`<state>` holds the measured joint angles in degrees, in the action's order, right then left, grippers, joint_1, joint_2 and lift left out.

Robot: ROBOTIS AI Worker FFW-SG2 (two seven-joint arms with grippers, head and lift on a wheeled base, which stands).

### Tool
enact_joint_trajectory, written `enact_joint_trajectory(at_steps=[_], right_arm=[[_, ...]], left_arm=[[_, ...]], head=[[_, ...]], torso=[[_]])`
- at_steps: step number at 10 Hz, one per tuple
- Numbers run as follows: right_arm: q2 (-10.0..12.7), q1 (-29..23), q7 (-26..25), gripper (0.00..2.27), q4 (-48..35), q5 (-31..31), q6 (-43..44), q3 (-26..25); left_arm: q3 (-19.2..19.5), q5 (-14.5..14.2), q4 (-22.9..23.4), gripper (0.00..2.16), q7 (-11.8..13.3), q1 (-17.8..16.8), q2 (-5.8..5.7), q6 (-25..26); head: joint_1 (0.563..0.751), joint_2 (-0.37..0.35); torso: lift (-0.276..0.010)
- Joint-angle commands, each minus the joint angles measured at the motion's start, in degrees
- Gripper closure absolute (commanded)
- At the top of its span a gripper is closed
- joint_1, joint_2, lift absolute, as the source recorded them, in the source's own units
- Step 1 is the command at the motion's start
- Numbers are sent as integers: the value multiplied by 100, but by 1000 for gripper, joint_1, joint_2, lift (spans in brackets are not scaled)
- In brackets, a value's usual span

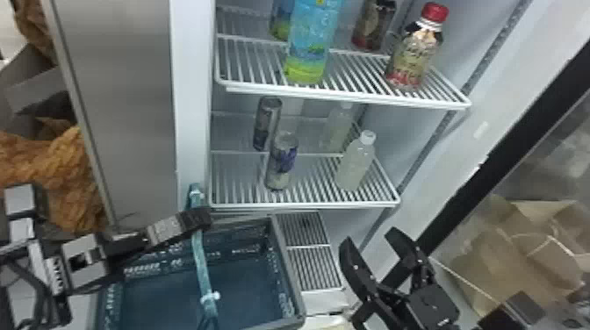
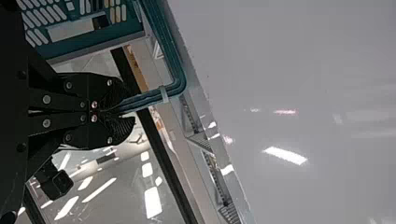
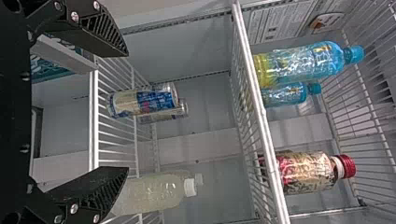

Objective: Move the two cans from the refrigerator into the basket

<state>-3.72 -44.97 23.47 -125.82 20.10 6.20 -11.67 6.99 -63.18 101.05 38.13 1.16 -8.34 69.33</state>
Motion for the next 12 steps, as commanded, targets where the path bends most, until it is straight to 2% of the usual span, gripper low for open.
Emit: enact_joint_trajectory(at_steps=[1, 8, 12], right_arm=[[3, 11, 0, 173, 3, 1, -1, 2], [-23, 68, 0, 173, 31, 12, -1, -10], [-15, 602, -9, 173, 284, -239, -226, 59]], left_arm=[[-14, 0, -1, 1210, 1, -18, 0, 0], [-25, -57, -15, 1210, 1, -3, 0, -28], [-14, -92, -15, 1210, 1, -3, 26, -42]], head=[[695, -305], [695, -307], [695, -301]], torso=[[-219], [-219], [-219]])
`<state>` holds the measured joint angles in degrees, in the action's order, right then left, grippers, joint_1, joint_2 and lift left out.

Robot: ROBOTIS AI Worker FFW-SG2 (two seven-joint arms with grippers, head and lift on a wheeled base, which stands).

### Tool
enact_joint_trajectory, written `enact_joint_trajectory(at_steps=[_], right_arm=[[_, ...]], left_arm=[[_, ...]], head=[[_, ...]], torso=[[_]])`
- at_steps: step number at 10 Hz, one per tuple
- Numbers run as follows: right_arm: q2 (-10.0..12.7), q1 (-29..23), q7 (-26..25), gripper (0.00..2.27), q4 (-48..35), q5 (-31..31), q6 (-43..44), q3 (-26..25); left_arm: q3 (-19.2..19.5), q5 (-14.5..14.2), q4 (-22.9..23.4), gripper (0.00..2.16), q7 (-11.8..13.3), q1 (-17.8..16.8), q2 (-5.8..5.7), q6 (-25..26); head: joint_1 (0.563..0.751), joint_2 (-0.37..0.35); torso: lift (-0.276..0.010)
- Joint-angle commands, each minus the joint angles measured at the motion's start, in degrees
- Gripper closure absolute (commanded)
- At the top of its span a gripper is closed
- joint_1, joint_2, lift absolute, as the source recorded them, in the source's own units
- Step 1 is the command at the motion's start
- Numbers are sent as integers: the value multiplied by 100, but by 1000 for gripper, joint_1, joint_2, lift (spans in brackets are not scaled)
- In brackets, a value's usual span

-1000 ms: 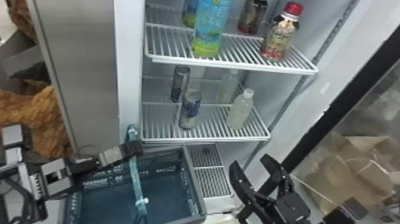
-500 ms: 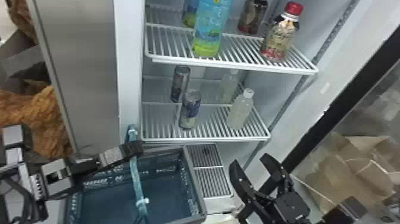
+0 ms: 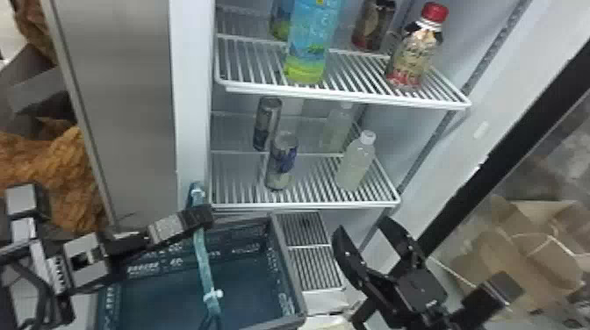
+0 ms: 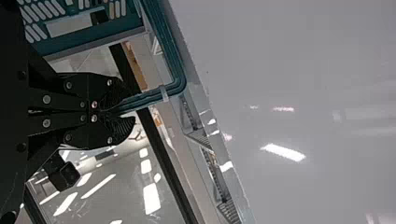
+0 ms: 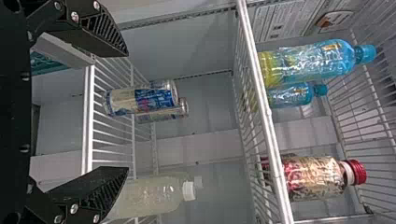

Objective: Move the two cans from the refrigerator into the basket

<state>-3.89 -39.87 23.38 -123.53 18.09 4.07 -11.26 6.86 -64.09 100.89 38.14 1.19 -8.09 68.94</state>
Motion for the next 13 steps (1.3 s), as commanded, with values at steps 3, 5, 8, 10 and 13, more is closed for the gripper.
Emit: enact_joint_trajectory(at_steps=[3, 5, 8, 10, 13], right_arm=[[3, 542, 0, 173, 281, -232, -280, 98], [3, 810, -79, 173, 450, -335, -421, 189], [3, 1260, -185, 173, 745, -449, -632, 372], [3, 1527, -264, 173, 970, -495, -730, 486], [3, 1892, -448, 171, 1153, -586, -927, 646]], left_arm=[[-12, -1, 0, 1210, 0, -7, 18, 10], [-12, -1, 0, 1210, 0, -7, 18, 10], [-23, -1, -28, 1210, 0, 7, 18, 10], [-35, -13, -28, 1210, 0, 7, 18, 10], [-35, -13, -42, 1210, 0, 21, 18, 10]], head=[[695, -286], [695, -276], [695, -261], [695, -245], [695, -230]], torso=[[-219], [-219], [-219], [-219], [-219]])
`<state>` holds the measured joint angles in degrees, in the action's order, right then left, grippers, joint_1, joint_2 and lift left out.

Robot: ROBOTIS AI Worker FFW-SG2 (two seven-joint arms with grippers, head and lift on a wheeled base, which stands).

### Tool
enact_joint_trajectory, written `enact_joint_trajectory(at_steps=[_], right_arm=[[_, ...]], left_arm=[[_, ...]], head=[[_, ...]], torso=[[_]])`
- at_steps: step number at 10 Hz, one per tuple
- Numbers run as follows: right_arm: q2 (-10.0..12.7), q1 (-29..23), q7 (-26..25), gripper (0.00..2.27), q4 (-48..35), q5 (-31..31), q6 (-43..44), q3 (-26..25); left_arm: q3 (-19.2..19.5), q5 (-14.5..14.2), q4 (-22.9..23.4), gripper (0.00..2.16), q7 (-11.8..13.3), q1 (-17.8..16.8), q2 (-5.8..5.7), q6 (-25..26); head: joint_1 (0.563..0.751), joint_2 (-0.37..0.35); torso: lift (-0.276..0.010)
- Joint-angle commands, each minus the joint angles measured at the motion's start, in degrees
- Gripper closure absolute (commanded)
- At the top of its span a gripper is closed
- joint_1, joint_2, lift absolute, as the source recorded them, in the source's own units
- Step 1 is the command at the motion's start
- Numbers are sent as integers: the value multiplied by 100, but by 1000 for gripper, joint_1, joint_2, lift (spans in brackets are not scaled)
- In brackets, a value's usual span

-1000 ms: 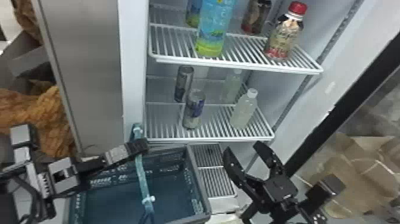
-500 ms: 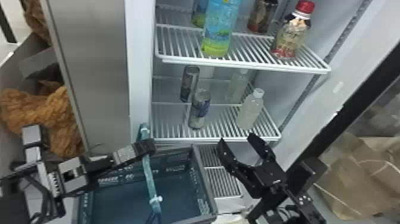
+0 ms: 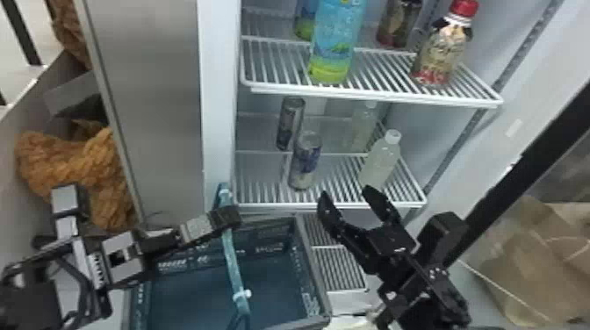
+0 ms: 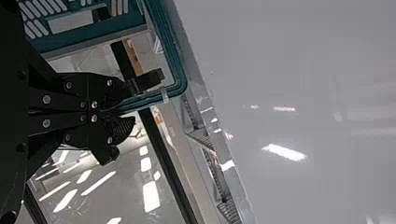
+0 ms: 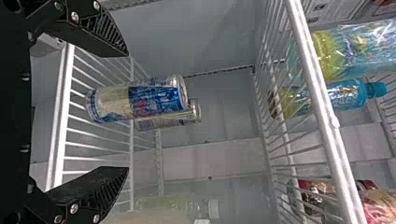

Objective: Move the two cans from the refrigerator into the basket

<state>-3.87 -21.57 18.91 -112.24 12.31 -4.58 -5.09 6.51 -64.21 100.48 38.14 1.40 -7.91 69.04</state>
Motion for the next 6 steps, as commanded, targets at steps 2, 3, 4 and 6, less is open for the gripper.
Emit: enact_joint_trajectory(at_steps=[2, 3, 4, 6], right_arm=[[0, 512, -11, 168, 487, -20, -90, 75], [0, 751, -11, 168, 740, -9, -90, 97], [0, 962, -11, 167, 923, 3, -118, 143], [-9, 1327, -11, 167, 1233, -32, -245, 269]], left_arm=[[-11, -11, -14, 1210, 0, 1, 0, 0], [-22, -23, -28, 1210, 0, 15, 0, 0], [-45, -46, -42, 1210, 0, 15, 0, 0], [-45, -68, -42, 1210, 0, 15, 0, 0]], head=[[695, -217], [695, -214], [695, -212], [695, -205]], torso=[[-219], [-219], [-219], [-219]])
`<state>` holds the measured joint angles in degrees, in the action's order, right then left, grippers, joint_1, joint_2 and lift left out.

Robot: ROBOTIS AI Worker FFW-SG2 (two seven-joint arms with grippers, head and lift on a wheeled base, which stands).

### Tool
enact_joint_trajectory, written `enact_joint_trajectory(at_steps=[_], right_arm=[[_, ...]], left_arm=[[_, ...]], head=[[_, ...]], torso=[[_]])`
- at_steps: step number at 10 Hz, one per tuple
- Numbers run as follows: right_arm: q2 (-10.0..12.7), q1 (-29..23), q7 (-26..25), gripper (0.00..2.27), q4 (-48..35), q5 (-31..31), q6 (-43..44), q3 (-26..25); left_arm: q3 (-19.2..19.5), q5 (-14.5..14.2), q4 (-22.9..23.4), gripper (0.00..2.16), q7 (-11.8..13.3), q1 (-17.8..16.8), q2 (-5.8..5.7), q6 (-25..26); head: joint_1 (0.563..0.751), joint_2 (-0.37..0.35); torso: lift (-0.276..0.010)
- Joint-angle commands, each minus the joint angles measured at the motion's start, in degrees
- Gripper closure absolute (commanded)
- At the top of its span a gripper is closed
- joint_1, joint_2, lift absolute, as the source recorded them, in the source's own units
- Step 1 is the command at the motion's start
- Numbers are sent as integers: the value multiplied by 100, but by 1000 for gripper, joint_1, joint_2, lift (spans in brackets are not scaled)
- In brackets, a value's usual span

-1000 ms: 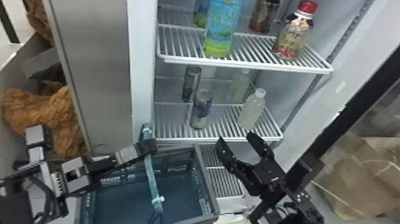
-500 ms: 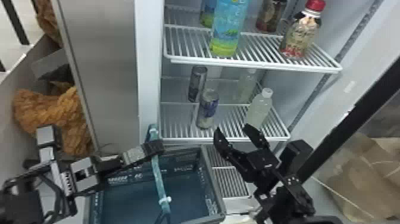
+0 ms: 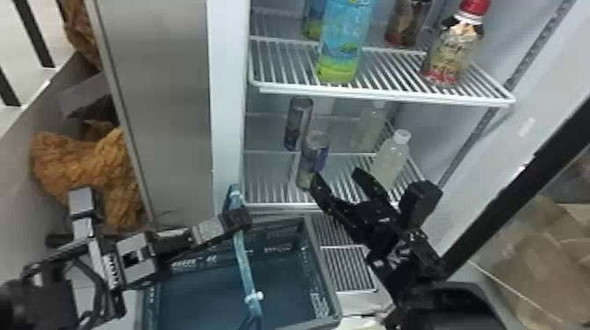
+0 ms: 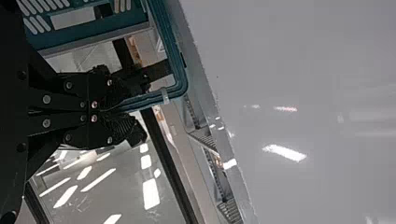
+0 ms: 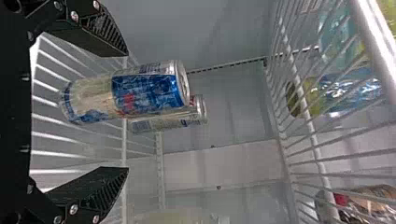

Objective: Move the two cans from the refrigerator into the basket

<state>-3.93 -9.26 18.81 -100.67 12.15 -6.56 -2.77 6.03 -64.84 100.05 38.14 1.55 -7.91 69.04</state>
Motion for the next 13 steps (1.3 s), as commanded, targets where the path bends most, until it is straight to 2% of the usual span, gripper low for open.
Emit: enact_joint_trajectory(at_steps=[1, 6, 13], right_arm=[[-20, 266, 0, 165, 217, -15, -75, 163], [-47, 828, 0, 170, 779, -72, -173, 471], [-90, 1081, -97, 217, 990, -141, -370, 574]], left_arm=[[2, -18, 0, 1210, 1, 0, 0, 0], [-9, -18, -14, 1210, -8, 0, -9, 0], [-32, -52, -42, 1210, -8, 14, -35, 0]], head=[[695, -196], [695, -151], [695, -136]], torso=[[-219], [-219], [-219]])
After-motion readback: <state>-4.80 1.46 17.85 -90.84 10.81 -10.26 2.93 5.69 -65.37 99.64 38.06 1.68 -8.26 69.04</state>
